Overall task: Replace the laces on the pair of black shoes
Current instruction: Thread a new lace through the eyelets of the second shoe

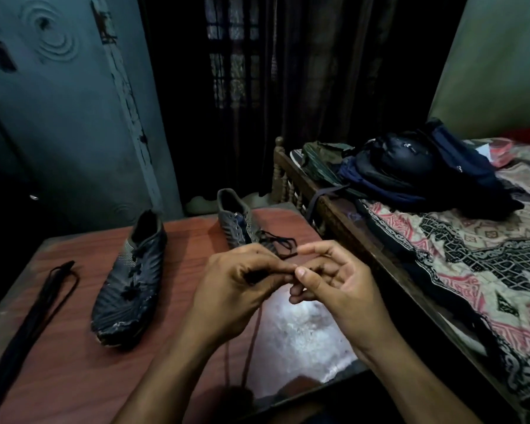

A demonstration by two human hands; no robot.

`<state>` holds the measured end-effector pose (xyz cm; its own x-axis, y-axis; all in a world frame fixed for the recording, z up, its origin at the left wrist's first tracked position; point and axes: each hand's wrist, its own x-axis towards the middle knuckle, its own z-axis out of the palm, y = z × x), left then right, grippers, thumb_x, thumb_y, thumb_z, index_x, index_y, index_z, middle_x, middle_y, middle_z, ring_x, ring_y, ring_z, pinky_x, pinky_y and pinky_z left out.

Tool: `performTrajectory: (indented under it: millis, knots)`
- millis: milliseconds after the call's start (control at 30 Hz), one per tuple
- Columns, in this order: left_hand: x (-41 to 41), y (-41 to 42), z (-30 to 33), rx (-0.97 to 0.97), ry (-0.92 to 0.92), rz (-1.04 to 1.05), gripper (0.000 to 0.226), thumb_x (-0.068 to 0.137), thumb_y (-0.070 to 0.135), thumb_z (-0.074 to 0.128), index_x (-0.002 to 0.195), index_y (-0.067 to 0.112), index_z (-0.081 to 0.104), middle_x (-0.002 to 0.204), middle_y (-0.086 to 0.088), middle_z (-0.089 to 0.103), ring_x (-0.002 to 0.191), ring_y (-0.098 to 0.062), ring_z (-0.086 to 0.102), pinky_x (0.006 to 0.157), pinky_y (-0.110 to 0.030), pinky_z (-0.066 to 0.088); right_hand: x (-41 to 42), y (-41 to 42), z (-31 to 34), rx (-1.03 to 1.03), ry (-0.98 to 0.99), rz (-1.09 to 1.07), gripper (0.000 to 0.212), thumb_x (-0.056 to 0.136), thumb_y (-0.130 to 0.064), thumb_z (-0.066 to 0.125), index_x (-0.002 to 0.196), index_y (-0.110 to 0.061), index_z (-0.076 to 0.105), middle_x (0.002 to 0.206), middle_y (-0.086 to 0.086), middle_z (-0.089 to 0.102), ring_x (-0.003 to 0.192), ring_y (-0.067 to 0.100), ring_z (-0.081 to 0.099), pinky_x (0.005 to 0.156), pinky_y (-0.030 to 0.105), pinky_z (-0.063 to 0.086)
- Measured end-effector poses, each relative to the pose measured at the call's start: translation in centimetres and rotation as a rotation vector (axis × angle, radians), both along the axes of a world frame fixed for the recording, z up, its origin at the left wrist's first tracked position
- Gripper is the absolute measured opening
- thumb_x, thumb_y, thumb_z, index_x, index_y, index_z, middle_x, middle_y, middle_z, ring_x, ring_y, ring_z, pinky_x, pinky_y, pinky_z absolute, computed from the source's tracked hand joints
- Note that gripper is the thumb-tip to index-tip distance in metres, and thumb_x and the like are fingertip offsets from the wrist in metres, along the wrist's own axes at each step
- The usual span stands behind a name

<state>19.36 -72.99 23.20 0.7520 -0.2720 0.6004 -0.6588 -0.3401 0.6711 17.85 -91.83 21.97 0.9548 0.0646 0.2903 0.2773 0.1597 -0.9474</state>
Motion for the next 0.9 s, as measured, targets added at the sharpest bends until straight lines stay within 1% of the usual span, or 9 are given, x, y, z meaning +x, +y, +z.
performTrajectory:
  millis: [100, 167, 300, 367, 467, 567, 733, 833, 900]
  knots:
    - [0.0, 0.1, -0.2, 0.109, 0.004, 0.009, 0.009, 0.088, 0.022, 0.080, 0.097, 0.024, 0.081, 0.083, 0.010, 0.072, 0.070, -0.010, 0.069, 0.060, -0.021, 0.050, 0.1, -0.3, -1.2, -0.044, 0.028, 0.020, 0.016, 0.083, -0.014, 0.071, 0.094, -0.002, 0.069, 0.081, 0.021, 0.073, 0.067, 0.030, 0.072, 0.063, 0.035, 0.061]
    - [-0.1, -0.1, -0.1, 0.106, 0.039, 0.023, 0.007, 0.087, 0.019, 0.081, 0.092, 0.022, 0.078, 0.077, 0.012, 0.072, 0.066, -0.010, 0.069, 0.059, -0.017, 0.048, 0.4, -0.4, -1.9, -0.035, 0.044, 0.021, 0.017, 0.083, -0.016, 0.070, 0.092, -0.002, 0.068, 0.080, 0.020, 0.073, 0.067, 0.029, 0.072, 0.063, 0.035, 0.061]
    - [0.0, -0.5, -0.2, 0.192, 0.006, -0.018, 0.013, 0.084, 0.016, 0.083, 0.094, 0.018, 0.075, 0.083, 0.012, 0.070, 0.078, -0.006, 0.069, 0.068, -0.012, 0.048, 1.3, -0.9, -3.3, -0.011, 0.078, 0.031, 0.012, 0.087, -0.015, 0.068, 0.091, -0.004, 0.068, 0.079, 0.016, 0.074, 0.066, 0.030, 0.071, 0.063, 0.039, 0.062]
    - [0.2, -0.6, -0.4, 0.244, -0.021, -0.019, 0.012, 0.085, 0.013, 0.082, 0.092, 0.019, 0.075, 0.085, 0.011, 0.069, 0.080, -0.006, 0.068, 0.070, -0.015, 0.051, 1.5, -1.3, -3.9, -0.099, 0.082, 0.104, 0.012, 0.092, -0.016, 0.065, 0.096, -0.005, 0.068, 0.084, 0.013, 0.075, 0.069, 0.030, 0.072, 0.066, 0.040, 0.062]
    - [0.6, -0.8, -0.6, 0.334, -0.010, -0.036, 0.012, 0.088, 0.014, 0.079, 0.095, 0.022, 0.074, 0.086, 0.011, 0.068, 0.079, -0.006, 0.069, 0.069, -0.028, 0.056, 1.6, -1.6, -4.6, -0.331, 0.035, 0.237, 0.012, 0.103, -0.011, 0.057, 0.109, -0.014, 0.067, 0.095, 0.006, 0.073, 0.078, 0.027, 0.071, 0.068, 0.038, 0.059]
    - [1.0, -1.1, -0.2, 0.462, -0.028, -0.082, 0.013, 0.088, 0.016, 0.079, 0.096, 0.025, 0.074, 0.089, 0.014, 0.068, 0.081, -0.002, 0.067, 0.070, -0.030, 0.057, 1.2, -1.4, -4.5, -0.426, 0.041, 0.277, 0.025, 0.107, -0.007, 0.048, 0.107, -0.025, 0.066, 0.092, 0.010, 0.072, 0.075, 0.021, 0.069, 0.067, 0.031, 0.055]
    - [1.7, -1.5, 1.1, 0.689, -0.112, -0.109, 0.008, 0.091, 0.026, 0.074, 0.097, 0.031, 0.074, 0.087, 0.016, 0.065, 0.078, 0.002, 0.055, 0.066, -0.024, 0.051, 1.1, -2.0, -4.0, -0.545, 0.143, 0.333, 0.030, 0.109, -0.017, 0.042, 0.088, -0.023, 0.063, 0.070, 0.002, 0.062, 0.061, 0.016, 0.059, 0.064, 0.049, 0.052]
    - [2.1, -1.5, 1.3, 0.746, -0.116, -0.119, 0.009, 0.093, 0.026, 0.071, 0.098, 0.033, 0.074, 0.087, 0.016, 0.064, 0.076, 0.003, 0.051, 0.064, -0.022, 0.048, 1.0, -2.3, -3.6, -0.494, 0.210, 0.393, 0.024, 0.108, -0.023, 0.046, 0.096, -0.026, 0.067, 0.071, 0.000, 0.058, 0.063, 0.016, 0.058, 0.060, 0.041, 0.049]
    - [2.3, -1.4, 1.7, 0.771, -0.133, -0.117, 0.008, 0.092, 0.026, 0.074, 0.096, 0.032, 0.076, 0.089, 0.016, 0.066, 0.077, 0.004, 0.050, 0.063, -0.012, 0.039, 1.0, -2.5, -3.2, -0.365, 0.275, 0.434, 0.018, 0.105, -0.027, 0.051, 0.101, -0.023, 0.068, 0.074, 0.004, 0.056, 0.066, 0.020, 0.058, 0.056, 0.035, 0.047]
